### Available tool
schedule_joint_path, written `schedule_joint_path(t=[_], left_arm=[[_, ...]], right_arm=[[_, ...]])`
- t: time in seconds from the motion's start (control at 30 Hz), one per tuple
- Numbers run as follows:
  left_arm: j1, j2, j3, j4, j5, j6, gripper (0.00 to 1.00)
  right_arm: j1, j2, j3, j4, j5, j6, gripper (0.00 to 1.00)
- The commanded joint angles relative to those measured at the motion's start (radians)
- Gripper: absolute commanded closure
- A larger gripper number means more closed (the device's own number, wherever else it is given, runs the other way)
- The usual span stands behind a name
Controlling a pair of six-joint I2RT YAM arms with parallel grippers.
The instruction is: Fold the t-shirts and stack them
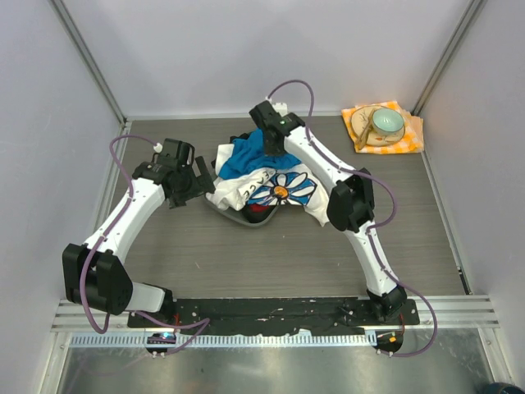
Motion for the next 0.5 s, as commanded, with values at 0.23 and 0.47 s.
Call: schedule_joint_path(t=[0.23,0.47], left_arm=[[0.005,0.001,-0.015,0.043,-0.012,0.002,0.00],[0.005,0.043,0.003,0.050,0.040,-0.003,0.00]], right_arm=[[-0.008,-0.400,0.143,-0.026,0.303,-0.126,0.99],[-0.017,-0.742,-0.210,-0.024,0.522,-0.064,0.99]])
